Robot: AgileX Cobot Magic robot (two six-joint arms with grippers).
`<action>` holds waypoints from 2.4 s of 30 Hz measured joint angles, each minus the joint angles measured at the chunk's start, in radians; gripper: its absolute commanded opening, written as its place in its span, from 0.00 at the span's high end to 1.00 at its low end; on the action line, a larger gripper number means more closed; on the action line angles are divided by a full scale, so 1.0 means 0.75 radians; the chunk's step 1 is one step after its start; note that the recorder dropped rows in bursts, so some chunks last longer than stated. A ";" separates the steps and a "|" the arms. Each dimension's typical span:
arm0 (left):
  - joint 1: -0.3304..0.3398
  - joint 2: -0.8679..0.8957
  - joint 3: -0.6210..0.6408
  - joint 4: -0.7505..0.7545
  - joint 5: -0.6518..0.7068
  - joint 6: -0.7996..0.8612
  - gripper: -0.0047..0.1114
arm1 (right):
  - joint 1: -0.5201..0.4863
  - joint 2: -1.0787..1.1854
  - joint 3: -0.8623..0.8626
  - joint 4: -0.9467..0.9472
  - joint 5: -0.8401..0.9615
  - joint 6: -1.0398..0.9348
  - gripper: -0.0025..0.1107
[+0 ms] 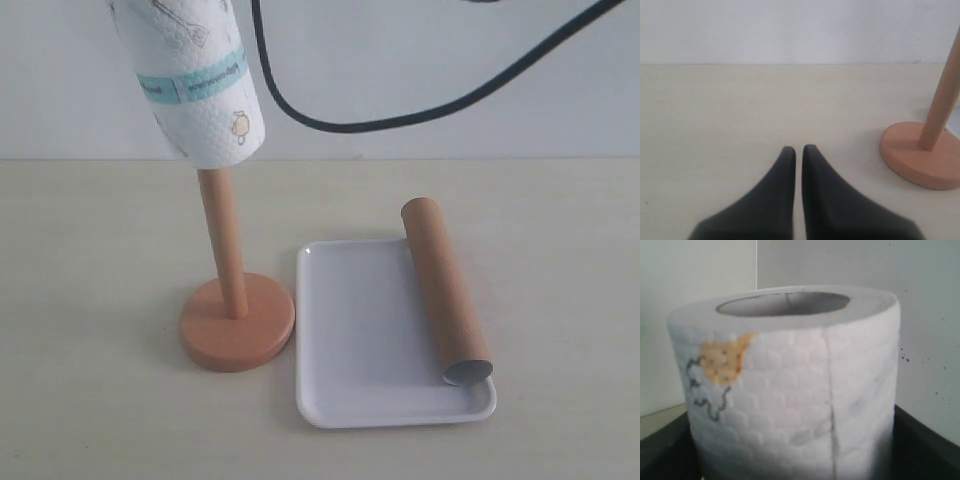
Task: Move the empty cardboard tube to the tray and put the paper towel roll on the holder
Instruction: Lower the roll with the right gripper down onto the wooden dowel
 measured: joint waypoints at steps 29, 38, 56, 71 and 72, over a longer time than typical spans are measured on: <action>0.000 0.000 0.000 0.000 0.000 0.000 0.92 | 0.000 0.036 0.531 1.385 -0.613 -1.176 0.98; 0.000 0.000 0.000 0.000 0.000 0.000 0.92 | 0.002 0.036 0.620 1.400 -0.696 -1.184 0.98; 0.000 0.000 0.000 0.000 0.000 0.000 0.92 | 0.002 0.186 0.628 1.425 -0.776 -1.116 0.98; 0.000 0.000 0.000 0.000 0.000 0.000 0.92 | 0.002 0.257 0.628 1.420 -0.794 -1.074 0.76; 0.000 0.000 0.000 0.000 0.000 0.000 0.92 | 0.002 0.257 0.628 1.420 -0.794 -1.074 0.67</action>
